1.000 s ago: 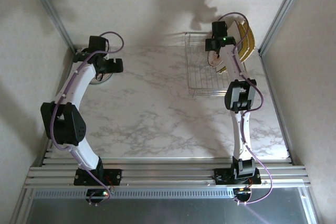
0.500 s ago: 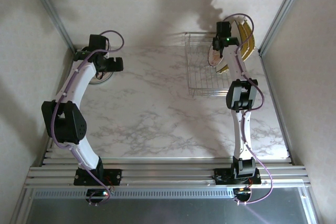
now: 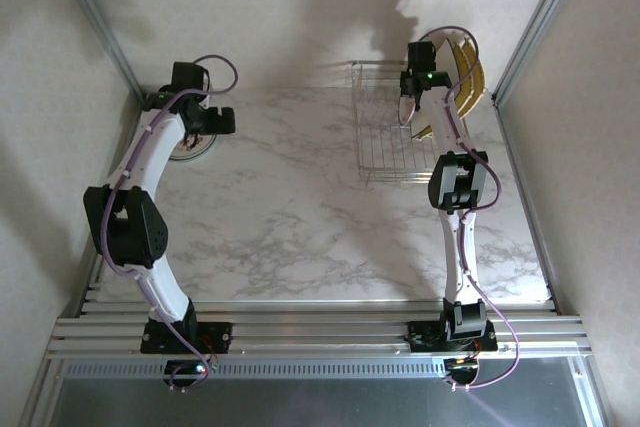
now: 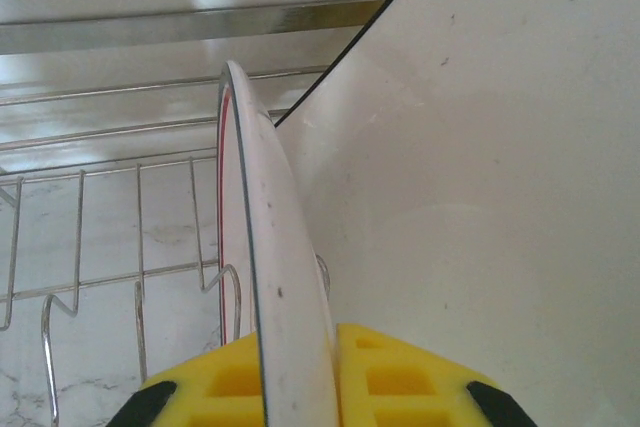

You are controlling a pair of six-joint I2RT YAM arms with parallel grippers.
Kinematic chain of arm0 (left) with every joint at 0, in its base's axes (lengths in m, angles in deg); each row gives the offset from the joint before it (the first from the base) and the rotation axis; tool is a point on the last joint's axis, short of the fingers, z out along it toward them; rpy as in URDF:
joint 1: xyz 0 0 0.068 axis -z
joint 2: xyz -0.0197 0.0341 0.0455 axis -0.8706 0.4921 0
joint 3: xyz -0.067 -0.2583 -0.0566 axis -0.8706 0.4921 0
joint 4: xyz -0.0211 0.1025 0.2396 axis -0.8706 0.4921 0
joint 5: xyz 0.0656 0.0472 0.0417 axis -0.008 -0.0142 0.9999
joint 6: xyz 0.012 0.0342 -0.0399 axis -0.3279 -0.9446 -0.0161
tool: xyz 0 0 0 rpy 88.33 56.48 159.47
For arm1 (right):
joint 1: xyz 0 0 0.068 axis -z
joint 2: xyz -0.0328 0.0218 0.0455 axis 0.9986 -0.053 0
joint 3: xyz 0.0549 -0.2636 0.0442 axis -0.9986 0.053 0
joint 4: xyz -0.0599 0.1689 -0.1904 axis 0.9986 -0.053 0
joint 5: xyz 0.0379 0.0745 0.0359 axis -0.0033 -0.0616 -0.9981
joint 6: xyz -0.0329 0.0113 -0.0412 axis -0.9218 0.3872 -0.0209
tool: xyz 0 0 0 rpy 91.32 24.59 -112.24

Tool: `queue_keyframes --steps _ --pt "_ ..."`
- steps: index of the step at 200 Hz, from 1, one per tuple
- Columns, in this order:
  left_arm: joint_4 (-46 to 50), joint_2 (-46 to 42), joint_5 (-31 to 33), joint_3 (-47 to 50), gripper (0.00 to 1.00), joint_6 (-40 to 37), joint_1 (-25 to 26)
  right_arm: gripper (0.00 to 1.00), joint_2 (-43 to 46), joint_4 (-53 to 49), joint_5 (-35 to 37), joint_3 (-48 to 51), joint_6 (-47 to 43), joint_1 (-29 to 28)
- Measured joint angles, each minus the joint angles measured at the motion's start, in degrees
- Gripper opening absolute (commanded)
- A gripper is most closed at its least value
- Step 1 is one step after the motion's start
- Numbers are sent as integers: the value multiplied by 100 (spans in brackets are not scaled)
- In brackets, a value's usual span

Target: Unload the plates from the dish rack

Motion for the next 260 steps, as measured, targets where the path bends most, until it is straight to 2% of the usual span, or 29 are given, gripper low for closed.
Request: queue_keyframes --steps 78,146,187,222,260 --pt "42 11 -2 0 100 2 0 0 295 -186 50 181 -114 -48" --pt "15 -2 -151 81 100 4 0 0 2422 -190 330 1539 -437 -74" --pt "-9 -4 -173 105 100 4 0 0 3901 -24 181 3032 -404 -109" --pt "-28 -4 -168 286 100 4 0 0 4854 -111 -726 4116 -59 -107" --pt "-26 -4 -166 566 99 2 0 0 6030 273 -2702 5919 748 -98"
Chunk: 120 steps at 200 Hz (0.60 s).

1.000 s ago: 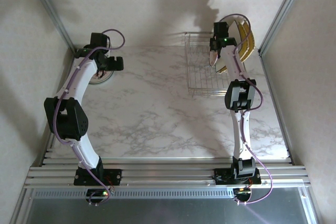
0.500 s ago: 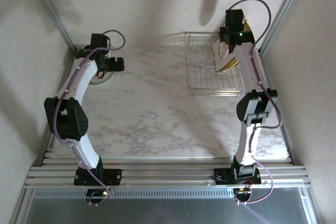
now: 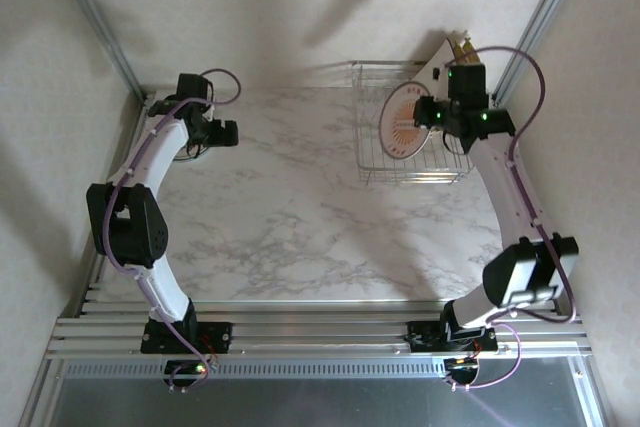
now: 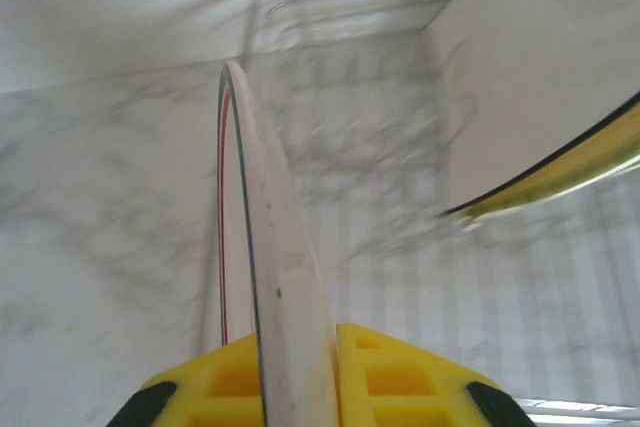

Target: Unload the plates from the dish rack

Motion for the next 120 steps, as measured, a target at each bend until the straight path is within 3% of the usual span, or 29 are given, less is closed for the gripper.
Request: queue_keyframes --steps 42,85,99,120 --pt "2 -85 39 122 100 2 0 0 551 1357 -1895 1749 1217 2" --pt "-7 -295 31 149 100 24 31 0 551 2597 -2835 2452 2111 2" --pt "-146 -485 -376 332 100 55 48 0 551 2870 -2975 2507 2238 2" --pt "-678 -1001 -1563 938 100 286 66 0 551 3259 -3128 2610 2365 2"
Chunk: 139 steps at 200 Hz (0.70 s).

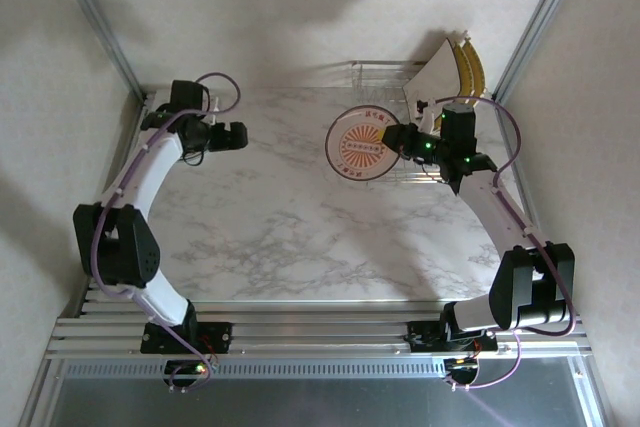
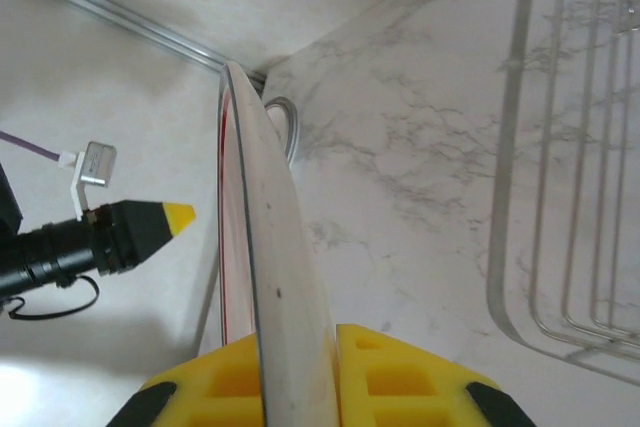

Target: Unload the plates from the dish rack

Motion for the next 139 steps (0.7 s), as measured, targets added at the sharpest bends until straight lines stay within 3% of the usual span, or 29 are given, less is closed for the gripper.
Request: queue_keyframes --steps 32,56,95,139 --pt "-1290 -627 -1928 935 100 719 37 0 -131 452 -256 118 133 0" --pt "-2218 -675 -2865 1335 100 1283 103 0 -431 715 -463 118 221 0" --pt "-3410 -614 -3681 1687 100 2057 234 0 -765 1117 -664 118 444 0" --pt "-4188 -247 -3958 1720 98 2514 402 0 -979 1482 -807 103 605 0"
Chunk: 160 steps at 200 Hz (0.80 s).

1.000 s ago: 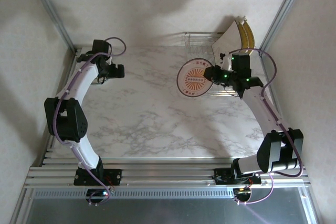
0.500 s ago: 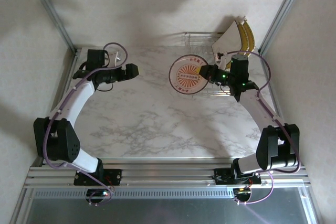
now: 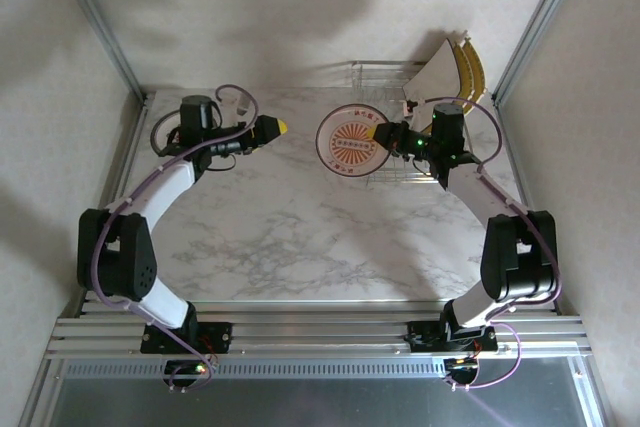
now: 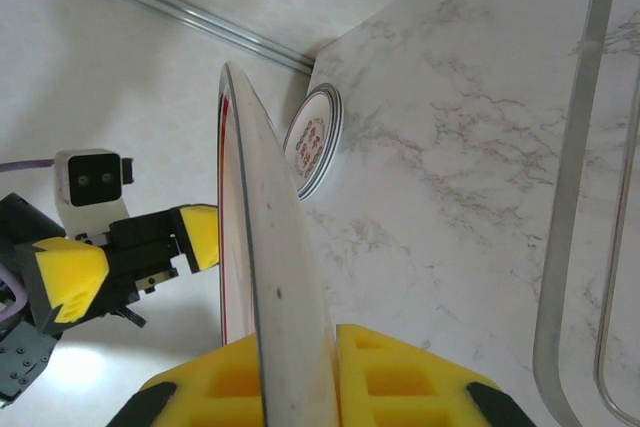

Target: Unload the plates from the dish rack

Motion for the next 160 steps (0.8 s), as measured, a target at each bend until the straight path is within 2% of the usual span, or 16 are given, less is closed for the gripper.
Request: queue_keyframes --steps 53,113,160 --pt "-538 210 -81 133 96 369 116 0 -356 164 -85 -275 142 -52" --pt "-739 461 -81 133 92 448 184 0 -944 472 -195 -710 341 -282" --pt "-750 734 -81 76 82 509 323 0 -1375 619 -210 -1139 490 -527"
